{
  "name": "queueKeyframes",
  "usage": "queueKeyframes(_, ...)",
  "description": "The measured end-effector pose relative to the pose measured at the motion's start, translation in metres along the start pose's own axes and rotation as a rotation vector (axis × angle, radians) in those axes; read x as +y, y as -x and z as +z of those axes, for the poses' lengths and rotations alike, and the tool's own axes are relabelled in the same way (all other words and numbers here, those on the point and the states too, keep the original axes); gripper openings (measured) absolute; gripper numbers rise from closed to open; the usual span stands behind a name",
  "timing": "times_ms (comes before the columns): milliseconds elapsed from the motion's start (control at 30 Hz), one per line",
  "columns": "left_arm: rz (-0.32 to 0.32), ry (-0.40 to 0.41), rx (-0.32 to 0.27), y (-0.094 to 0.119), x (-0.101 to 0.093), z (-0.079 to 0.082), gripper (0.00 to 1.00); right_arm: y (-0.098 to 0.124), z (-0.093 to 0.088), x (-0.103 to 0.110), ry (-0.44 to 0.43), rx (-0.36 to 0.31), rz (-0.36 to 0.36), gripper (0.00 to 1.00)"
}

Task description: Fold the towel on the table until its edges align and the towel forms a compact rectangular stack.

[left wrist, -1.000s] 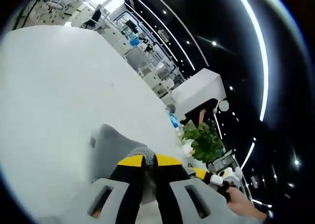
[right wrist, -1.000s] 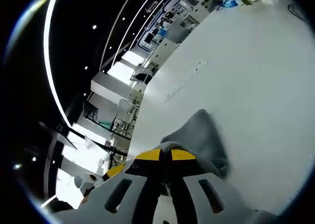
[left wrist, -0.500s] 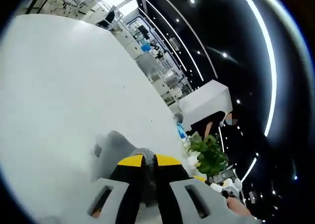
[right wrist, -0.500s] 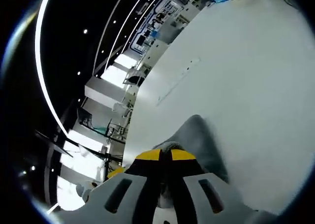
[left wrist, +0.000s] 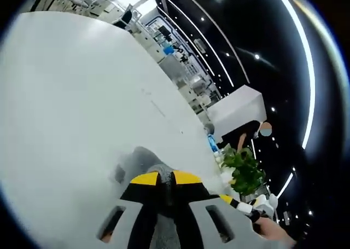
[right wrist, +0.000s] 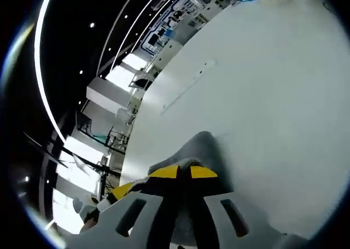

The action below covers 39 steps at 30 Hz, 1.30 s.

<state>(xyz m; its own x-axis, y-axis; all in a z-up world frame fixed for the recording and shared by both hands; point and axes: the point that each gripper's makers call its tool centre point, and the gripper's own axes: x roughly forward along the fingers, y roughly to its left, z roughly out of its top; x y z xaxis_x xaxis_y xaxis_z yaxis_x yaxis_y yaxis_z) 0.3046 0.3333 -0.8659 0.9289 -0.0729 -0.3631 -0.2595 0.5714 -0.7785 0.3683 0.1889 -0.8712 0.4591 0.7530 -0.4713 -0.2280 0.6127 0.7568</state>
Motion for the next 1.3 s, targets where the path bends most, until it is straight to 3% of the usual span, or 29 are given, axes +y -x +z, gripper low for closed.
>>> queueKeyframes(233,0.009,-0.057,-0.002,-0.005,0.004,-0.002,0.13,-0.005,0.003,0.002,0.125,-0.010,0.030,0.04)
queueKeyframes(500,-0.016,-0.149,0.011,-0.007,-0.003,0.000,0.24,-0.005,0.008,0.005,0.124,-0.028,0.052,0.08)
queueKeyframes(633,-0.041,-0.179,0.026,-0.008,-0.008,-0.001,0.33,-0.004,0.012,0.011,0.122,-0.043,0.080,0.17)
queueKeyframes(900,-0.044,-0.328,0.060,-0.006,-0.018,-0.006,0.51,-0.001,0.020,0.022,0.173,-0.063,0.110,0.38)
queueKeyframes(1100,-0.001,-0.424,0.091,-0.005,-0.012,-0.009,0.52,0.001,0.015,0.017,0.314,-0.023,0.089,0.43)
queueKeyframes(1133,0.029,-0.469,0.109,-0.003,-0.004,-0.010,0.52,0.002,0.012,0.015,0.338,-0.010,0.080,0.43)
queueKeyframes(1300,0.062,-0.502,0.133,0.002,0.007,-0.014,0.53,0.002,0.002,0.007,0.416,0.032,0.049,0.42)
